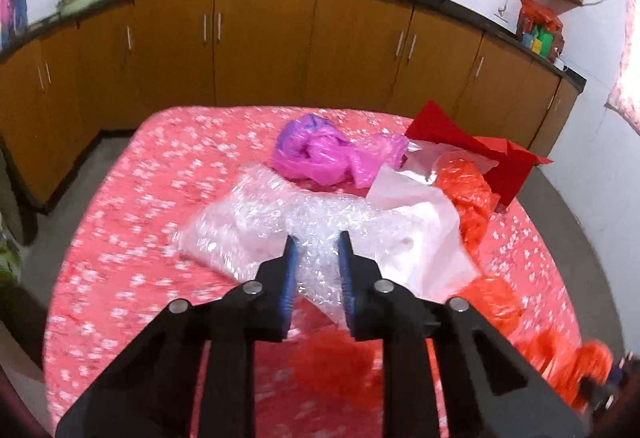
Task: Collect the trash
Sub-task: 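Grasp the red plastic bag with the right gripper while the left gripper grasps bubble wrap, then carry the red bag and bubble wrap to the orange basket and open both grippers, then move both open grippers back over the bed, then grasp an orange-red plastic bag with the left gripper while the right gripper grasps the red sheet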
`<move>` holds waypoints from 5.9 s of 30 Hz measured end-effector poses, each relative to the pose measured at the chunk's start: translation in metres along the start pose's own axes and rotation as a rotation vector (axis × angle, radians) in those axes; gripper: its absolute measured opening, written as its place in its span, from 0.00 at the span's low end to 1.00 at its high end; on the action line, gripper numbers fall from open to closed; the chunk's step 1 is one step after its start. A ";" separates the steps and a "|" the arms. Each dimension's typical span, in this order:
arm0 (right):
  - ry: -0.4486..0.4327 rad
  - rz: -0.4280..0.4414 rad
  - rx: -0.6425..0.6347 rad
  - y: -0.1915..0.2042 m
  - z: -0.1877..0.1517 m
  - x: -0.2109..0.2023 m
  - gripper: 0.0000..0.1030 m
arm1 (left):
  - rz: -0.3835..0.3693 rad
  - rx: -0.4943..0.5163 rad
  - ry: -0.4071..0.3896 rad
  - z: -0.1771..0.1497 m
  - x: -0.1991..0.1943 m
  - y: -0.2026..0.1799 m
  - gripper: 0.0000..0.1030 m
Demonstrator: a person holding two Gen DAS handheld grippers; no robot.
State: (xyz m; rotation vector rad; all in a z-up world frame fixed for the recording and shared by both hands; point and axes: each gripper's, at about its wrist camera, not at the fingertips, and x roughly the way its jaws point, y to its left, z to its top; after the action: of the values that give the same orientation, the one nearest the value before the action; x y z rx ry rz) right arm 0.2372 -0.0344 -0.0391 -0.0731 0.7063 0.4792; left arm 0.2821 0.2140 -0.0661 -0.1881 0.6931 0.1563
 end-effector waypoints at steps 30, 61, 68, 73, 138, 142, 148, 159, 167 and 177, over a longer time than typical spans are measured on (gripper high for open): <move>-0.153 -0.466 0.237 -0.125 -0.032 -0.073 0.27 | -0.194 0.222 -0.139 -0.009 -0.082 -0.110 0.17; -0.051 -0.878 0.584 -0.279 -0.191 -0.139 0.27 | -0.567 0.600 0.080 -0.180 -0.046 -0.390 0.18; -0.019 -0.849 0.615 -0.294 -0.197 -0.131 0.28 | -0.574 0.630 0.128 -0.194 -0.035 -0.404 0.18; -0.003 -0.828 0.634 -0.300 -0.200 -0.125 0.28 | -0.587 0.660 0.148 -0.198 -0.029 -0.418 0.18; -0.116 -0.183 0.149 -0.031 0.026 0.002 0.49 | -0.058 0.143 -0.080 -0.058 -0.051 -0.057 0.64; -0.110 -0.185 0.134 -0.022 0.031 0.014 0.49 | -0.067 0.128 -0.033 -0.063 -0.037 -0.044 0.61; -0.103 -0.199 0.113 -0.013 0.038 0.036 0.49 | -0.113 0.087 -0.002 -0.058 -0.024 -0.034 0.47; -0.088 -0.209 0.184 -0.041 0.084 0.087 0.49 | -0.096 0.106 -0.047 -0.048 -0.025 -0.005 0.10; -0.075 -0.249 0.188 -0.056 0.120 0.129 0.60 | -0.038 0.060 -0.075 -0.035 -0.023 0.033 0.10; -0.046 -0.256 0.081 -0.056 0.141 0.168 0.32 | -0.024 0.059 -0.072 -0.028 -0.017 0.048 0.10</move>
State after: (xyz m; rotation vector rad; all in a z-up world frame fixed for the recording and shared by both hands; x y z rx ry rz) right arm 0.4582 0.0138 -0.0439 -0.0751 0.6596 0.2066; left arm 0.2425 0.2529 -0.0819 -0.1336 0.6230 0.1187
